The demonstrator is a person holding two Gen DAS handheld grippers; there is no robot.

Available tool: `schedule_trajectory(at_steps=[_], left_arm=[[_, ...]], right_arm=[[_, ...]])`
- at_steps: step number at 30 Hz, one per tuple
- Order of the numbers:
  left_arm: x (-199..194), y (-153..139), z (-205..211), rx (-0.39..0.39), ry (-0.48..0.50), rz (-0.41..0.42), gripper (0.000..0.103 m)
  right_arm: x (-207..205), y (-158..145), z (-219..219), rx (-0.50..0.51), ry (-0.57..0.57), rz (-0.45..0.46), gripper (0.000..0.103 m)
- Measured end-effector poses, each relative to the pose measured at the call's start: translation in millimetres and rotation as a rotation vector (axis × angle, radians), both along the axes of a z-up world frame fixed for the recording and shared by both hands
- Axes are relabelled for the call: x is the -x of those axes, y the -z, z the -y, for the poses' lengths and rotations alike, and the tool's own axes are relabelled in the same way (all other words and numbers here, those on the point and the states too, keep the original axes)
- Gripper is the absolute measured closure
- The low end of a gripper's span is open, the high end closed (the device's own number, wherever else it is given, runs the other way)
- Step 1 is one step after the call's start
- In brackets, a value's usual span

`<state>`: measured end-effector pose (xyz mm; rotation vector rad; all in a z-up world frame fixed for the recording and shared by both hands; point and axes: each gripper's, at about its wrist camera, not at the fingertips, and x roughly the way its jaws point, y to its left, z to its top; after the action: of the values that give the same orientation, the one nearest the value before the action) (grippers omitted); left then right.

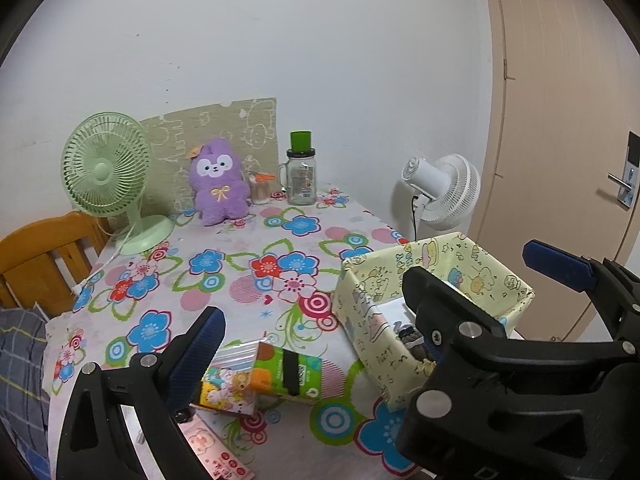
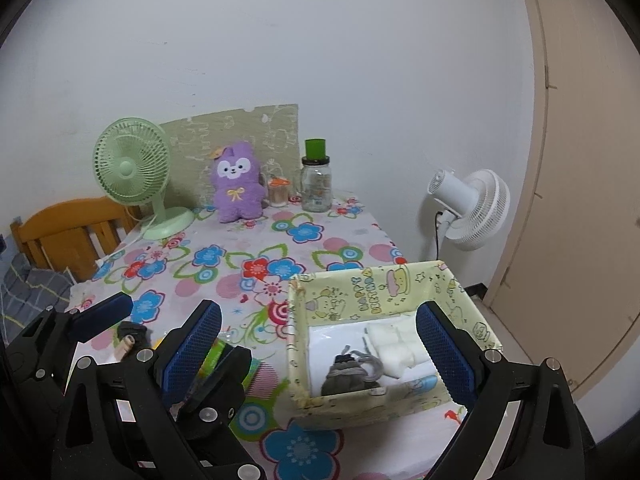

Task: Organize soft objects
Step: 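Move both grippers back toward the remaining items on the table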

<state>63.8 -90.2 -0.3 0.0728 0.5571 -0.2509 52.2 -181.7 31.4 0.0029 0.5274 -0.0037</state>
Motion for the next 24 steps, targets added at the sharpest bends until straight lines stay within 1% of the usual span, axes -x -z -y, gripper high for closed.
schedule_trajectory(at_steps=[14, 24], left_arm=[[11.6, -0.5, -31.3, -0.008, -0.026, 0.01, 0.003], [15.4, 10.1, -53.7, 0.001, -0.061, 0.001, 0.003]], right_arm=[[10.1, 1.0, -30.8, -0.012, -0.025, 0.008, 0.003], [9.6, 9.6, -57.2, 0.002, -0.065, 0.004, 0.004]])
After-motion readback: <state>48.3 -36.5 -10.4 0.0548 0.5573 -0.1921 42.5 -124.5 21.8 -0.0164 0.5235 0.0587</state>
